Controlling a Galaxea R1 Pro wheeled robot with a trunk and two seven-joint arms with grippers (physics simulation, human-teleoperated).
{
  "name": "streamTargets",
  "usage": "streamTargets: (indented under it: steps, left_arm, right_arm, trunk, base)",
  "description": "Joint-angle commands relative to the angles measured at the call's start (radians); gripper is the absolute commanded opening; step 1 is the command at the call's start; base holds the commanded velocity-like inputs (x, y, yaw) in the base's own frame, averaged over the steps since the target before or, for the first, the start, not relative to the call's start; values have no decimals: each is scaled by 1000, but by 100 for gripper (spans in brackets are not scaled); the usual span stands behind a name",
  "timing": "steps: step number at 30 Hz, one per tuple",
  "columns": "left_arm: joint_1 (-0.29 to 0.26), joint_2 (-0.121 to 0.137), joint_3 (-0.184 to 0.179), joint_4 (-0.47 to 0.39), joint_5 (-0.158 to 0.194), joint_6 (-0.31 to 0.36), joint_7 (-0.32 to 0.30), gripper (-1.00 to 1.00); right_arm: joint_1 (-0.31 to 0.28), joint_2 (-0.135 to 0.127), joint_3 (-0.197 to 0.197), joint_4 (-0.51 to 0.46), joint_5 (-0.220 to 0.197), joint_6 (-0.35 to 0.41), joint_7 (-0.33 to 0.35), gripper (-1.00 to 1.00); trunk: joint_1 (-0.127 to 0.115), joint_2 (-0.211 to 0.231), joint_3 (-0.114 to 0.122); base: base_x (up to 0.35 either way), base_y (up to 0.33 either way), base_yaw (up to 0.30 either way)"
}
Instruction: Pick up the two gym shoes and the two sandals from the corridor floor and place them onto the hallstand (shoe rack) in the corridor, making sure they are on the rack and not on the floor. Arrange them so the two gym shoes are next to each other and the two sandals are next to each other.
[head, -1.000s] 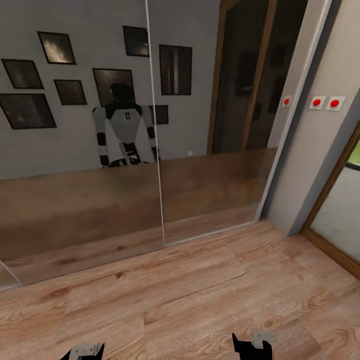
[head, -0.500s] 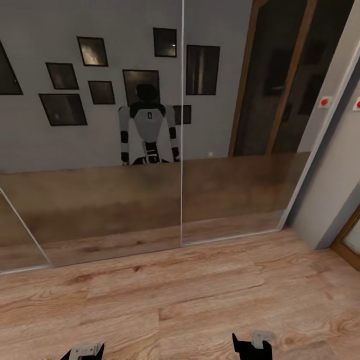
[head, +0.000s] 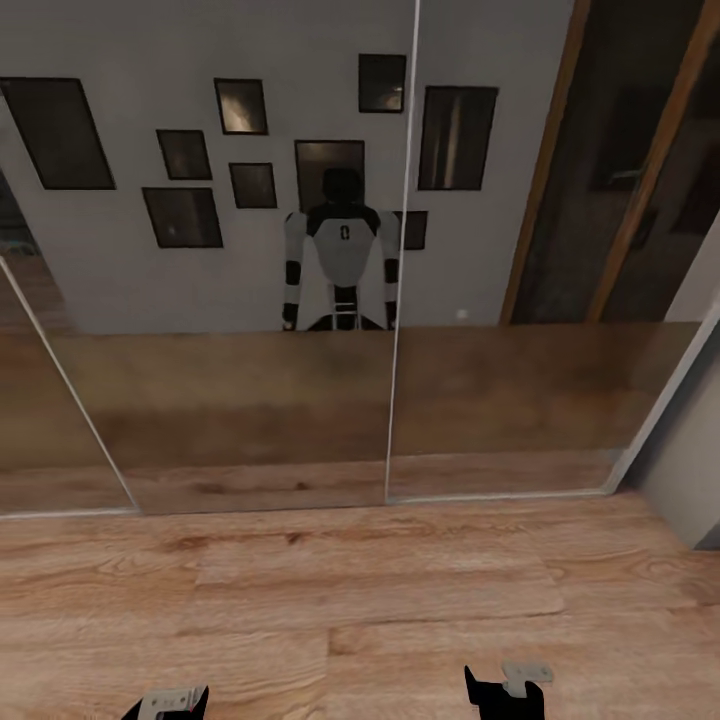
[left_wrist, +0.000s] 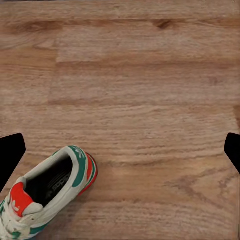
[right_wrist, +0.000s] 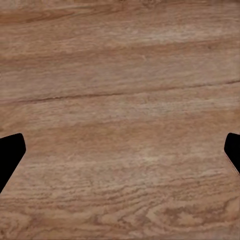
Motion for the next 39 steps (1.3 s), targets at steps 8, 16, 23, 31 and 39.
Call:
streamTargets:
  steps: [8,16,23,31,39]
  left_arm:
    - [-1,0,6,0,7,-2,-10,100]
    - [-1,0,6,1,7,-2,-10,100]
    - [-1,0,6,1,7,-2,-10,100]
    - [-1,0,6,1,7,-2,-10,100]
    - [-1,0,6,1,7,-1,-9,100]
  right_arm:
    - [0,-1,8,-1,-10,-3,-1,100]
    - [0,-1,8,-1,-10,-3,-1,100]
    - [0,-1,8,-1,-10,-3,-1,100]
    - [0,-1,8,0,-10,-3,-1,100]
    - [0,-1,8,0,-9,-3,-1,100]
  trunk:
    - [0,0,-1]
    - [0,0,-1]
    - [0,0,-1]
    - [0,0,-1]
    - [0,0,-1]
  base:
    - [37,-234,279]
    - [2,-29,279]
    - [0,-2,279]
    - [0,0,279]
    - [0,0,279]
